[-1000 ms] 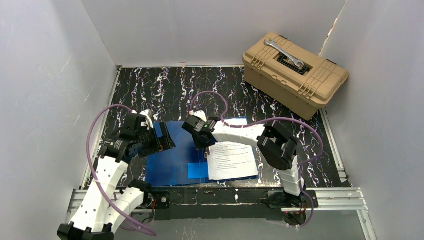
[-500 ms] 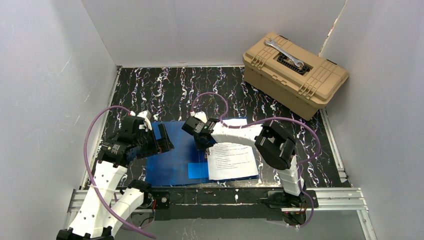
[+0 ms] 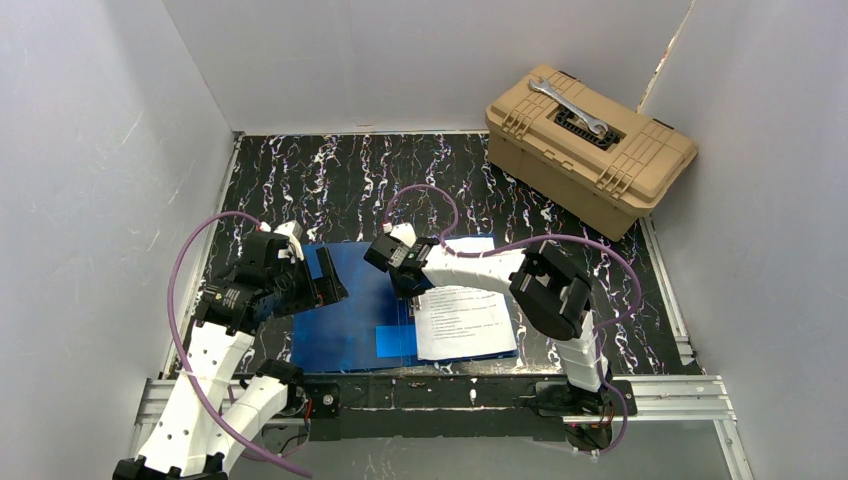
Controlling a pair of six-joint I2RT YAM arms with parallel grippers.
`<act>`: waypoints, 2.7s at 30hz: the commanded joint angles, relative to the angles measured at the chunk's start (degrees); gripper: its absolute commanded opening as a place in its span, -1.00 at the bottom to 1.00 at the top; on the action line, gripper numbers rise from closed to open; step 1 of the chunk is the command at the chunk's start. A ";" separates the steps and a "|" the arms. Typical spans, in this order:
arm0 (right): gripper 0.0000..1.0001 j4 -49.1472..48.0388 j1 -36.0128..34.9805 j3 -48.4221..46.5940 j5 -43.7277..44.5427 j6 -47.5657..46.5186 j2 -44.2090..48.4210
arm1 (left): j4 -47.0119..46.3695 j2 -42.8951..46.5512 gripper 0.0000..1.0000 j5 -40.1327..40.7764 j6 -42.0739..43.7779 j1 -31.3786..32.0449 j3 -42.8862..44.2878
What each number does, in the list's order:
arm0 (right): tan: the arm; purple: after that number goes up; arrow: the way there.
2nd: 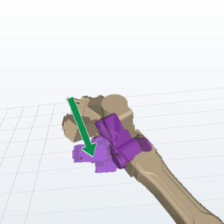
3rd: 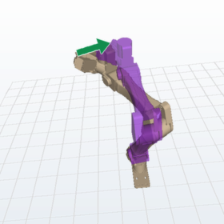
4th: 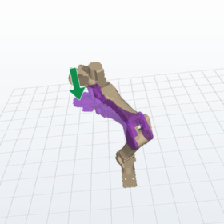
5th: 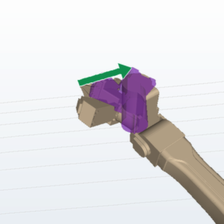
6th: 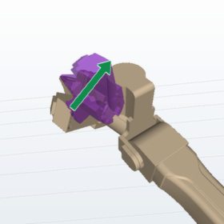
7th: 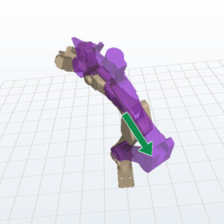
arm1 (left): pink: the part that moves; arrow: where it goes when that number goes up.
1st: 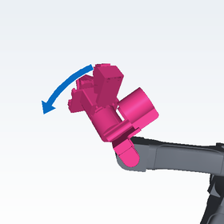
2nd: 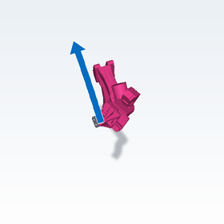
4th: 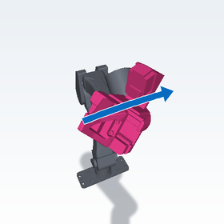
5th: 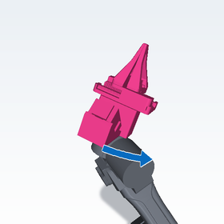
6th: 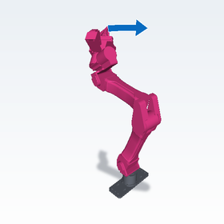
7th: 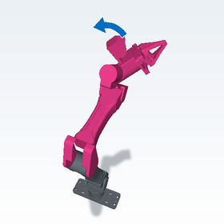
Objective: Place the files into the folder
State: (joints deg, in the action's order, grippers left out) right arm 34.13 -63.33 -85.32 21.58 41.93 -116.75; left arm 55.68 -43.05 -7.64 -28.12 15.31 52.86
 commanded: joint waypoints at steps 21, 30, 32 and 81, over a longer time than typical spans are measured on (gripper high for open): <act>-0.97 0.05 1.07 2.92 1.88 -5.66 7.99 | 0.99 -1.63 0.97 1.60 -0.41 -0.19 1.68; -0.97 -0.44 4.24 7.55 0.53 -7.88 17.07 | 3.02 -4.47 0.97 4.00 -2.26 -0.20 4.27; -0.97 -0.43 5.24 8.85 0.18 -8.13 19.34 | 3.52 -5.27 0.97 4.37 -2.49 -0.19 4.67; -0.83 -3.95 11.39 14.22 -14.28 -8.56 24.56 | 0.41 -6.52 -1.00 -13.01 -7.00 -0.98 4.79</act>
State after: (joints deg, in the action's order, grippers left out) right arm 32.42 -51.24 -69.49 9.50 33.01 -90.52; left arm 52.58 -49.93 -23.05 -36.99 14.72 54.65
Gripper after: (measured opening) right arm 0.036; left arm 0.011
